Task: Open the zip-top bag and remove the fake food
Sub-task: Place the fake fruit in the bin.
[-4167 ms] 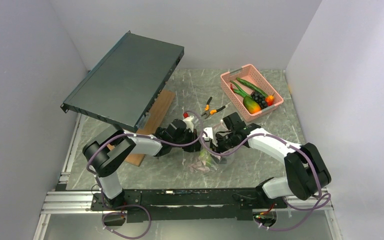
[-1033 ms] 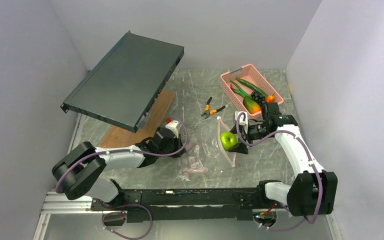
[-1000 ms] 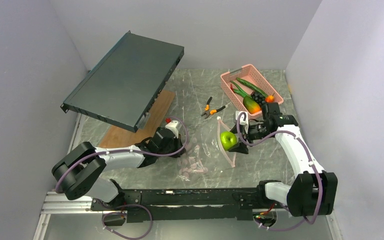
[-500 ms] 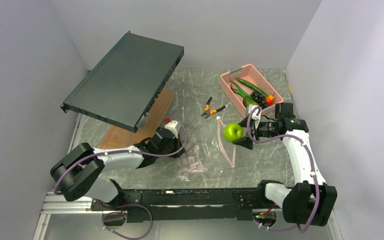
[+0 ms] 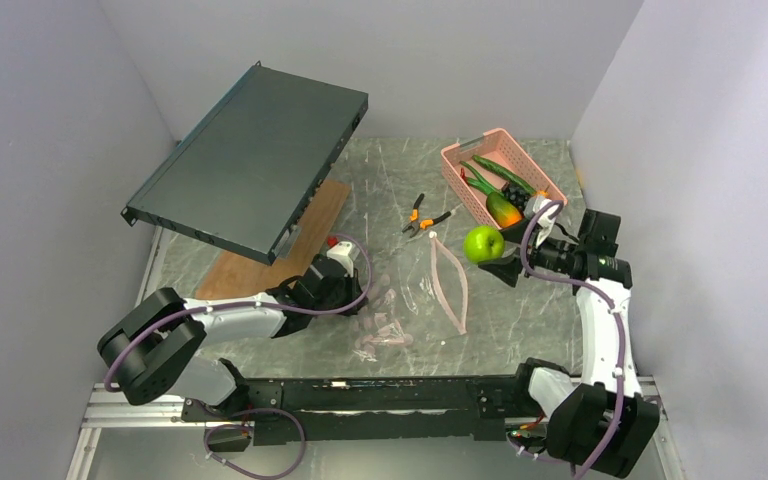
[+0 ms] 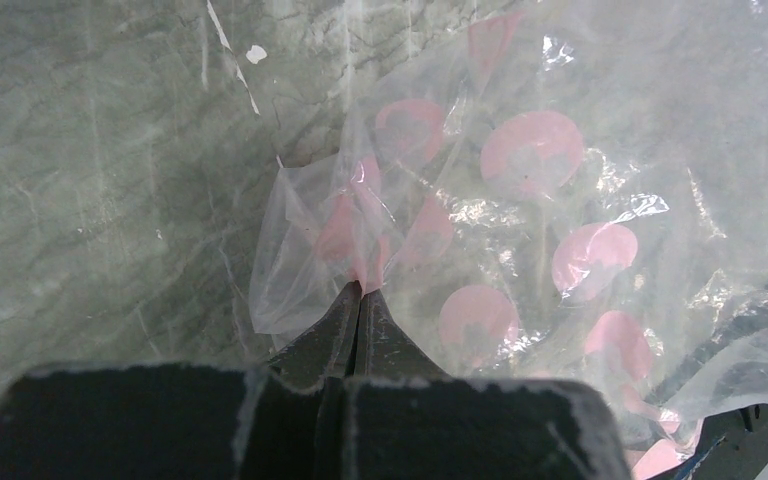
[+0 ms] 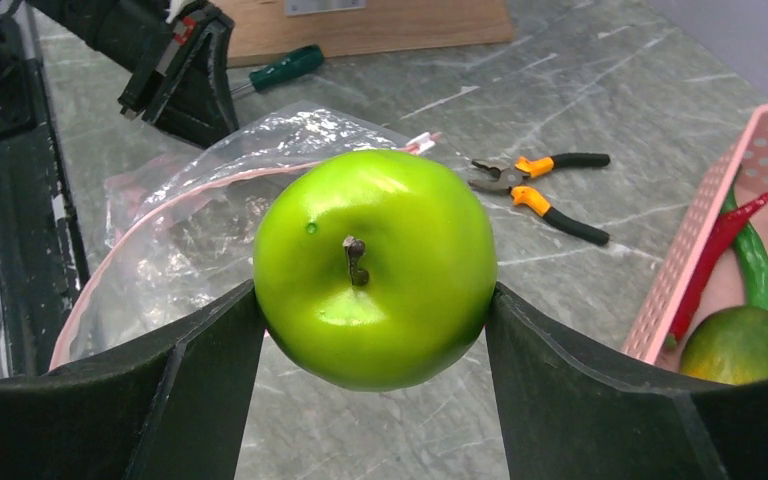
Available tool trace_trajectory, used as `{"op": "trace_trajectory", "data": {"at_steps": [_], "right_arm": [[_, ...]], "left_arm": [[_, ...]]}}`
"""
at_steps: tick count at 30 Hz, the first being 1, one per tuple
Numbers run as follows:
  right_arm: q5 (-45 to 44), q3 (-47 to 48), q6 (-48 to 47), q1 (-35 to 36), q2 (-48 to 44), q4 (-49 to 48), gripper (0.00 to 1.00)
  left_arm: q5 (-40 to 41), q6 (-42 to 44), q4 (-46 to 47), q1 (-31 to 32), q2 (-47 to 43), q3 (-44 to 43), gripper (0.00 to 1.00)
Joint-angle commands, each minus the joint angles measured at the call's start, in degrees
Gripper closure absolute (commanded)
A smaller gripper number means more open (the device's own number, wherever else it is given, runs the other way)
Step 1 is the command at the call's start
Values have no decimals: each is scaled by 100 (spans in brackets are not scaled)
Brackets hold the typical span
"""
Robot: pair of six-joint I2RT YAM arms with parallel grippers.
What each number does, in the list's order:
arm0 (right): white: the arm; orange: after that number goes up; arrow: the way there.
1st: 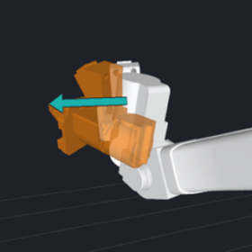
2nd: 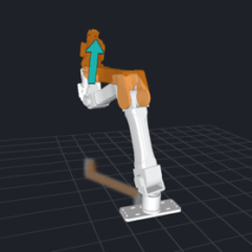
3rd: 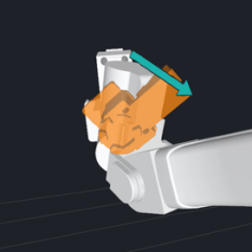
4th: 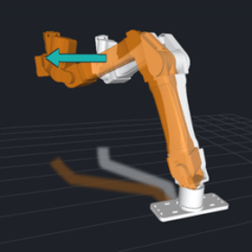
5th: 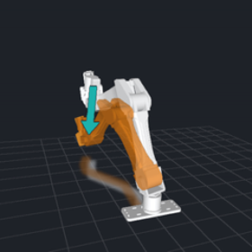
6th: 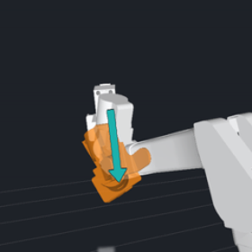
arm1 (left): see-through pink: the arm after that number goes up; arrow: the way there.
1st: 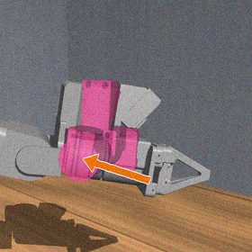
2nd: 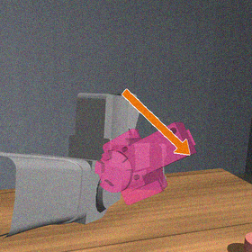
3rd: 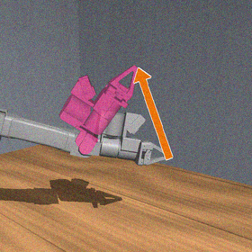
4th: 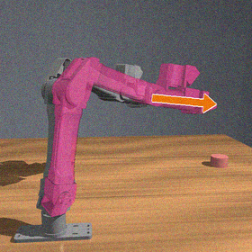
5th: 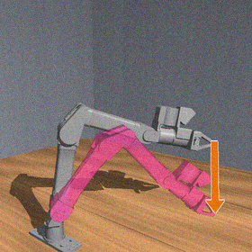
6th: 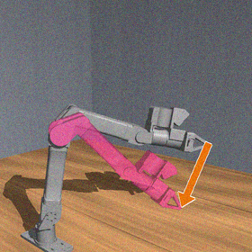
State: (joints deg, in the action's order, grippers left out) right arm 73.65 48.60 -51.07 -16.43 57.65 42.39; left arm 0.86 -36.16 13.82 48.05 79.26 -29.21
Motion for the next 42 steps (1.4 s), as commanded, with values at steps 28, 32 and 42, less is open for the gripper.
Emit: {"op": "trace_trajectory", "data": {"at_steps": [28,32,42], "right_arm": [[-3851,763,4484,-7,2481,-4822,88],[-4208,1599,4305,305,3298,-4377,87],[-4784,3024,4166,939,4792,-3650,74]], "left_arm": [[-333,500,913,-19,-395,358,100],[-329,572,853,-21,-515,389,100],[-386,491,900,-16,-638,454,100]]}}
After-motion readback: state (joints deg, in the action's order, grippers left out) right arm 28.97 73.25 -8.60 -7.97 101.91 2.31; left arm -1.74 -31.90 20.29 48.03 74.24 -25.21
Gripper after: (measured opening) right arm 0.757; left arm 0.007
